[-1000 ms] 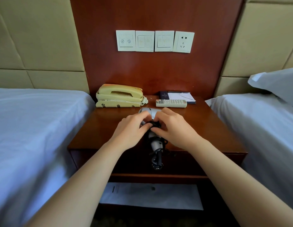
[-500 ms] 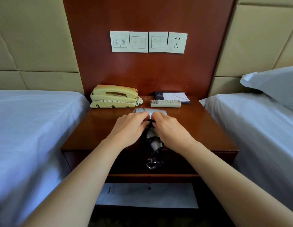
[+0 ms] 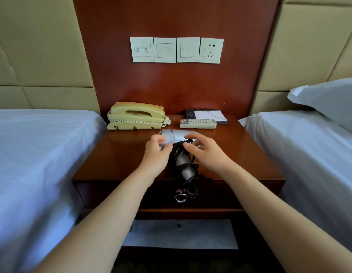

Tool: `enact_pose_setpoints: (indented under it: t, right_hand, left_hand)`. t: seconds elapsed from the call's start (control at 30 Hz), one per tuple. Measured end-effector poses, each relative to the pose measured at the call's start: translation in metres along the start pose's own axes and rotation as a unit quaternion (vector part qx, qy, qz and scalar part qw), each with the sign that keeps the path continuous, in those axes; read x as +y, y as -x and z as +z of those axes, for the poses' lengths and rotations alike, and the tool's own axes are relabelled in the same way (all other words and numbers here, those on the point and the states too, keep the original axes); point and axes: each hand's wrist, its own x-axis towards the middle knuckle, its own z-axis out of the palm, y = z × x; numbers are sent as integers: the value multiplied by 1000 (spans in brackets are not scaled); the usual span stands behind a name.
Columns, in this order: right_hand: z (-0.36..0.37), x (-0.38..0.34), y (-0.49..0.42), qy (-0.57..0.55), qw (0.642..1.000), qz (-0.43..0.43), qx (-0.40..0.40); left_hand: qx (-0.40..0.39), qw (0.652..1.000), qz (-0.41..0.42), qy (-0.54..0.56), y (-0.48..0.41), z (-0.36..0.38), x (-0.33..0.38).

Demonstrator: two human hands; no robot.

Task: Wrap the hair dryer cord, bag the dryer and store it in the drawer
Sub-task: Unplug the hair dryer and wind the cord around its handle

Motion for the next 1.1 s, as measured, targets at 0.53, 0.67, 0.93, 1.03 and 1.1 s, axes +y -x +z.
enact_pose_setpoints:
  t: [0.53,0.67,0.93,1.03,1.1]
  right_hand:
    - [6,-9,0,0,996,-77,-47]
    - [1,-1,0,-58,998,-15,7]
    - [-5,4,8,-60,987,152,-12]
    - [-3,6,9,-159,964,206,-43]
    - [-8,5,11,-170,962,209,-45]
  left_hand:
    - [-38,934,-202,293,2,16,14]
    - [-28,947,-182,262,-2,19,11]
    - [-38,988,-153,-12,-8,19,8]
    - [-35,987,-155,-17,-9,21,7]
    - [-38,988,-146,18,-9,26,7]
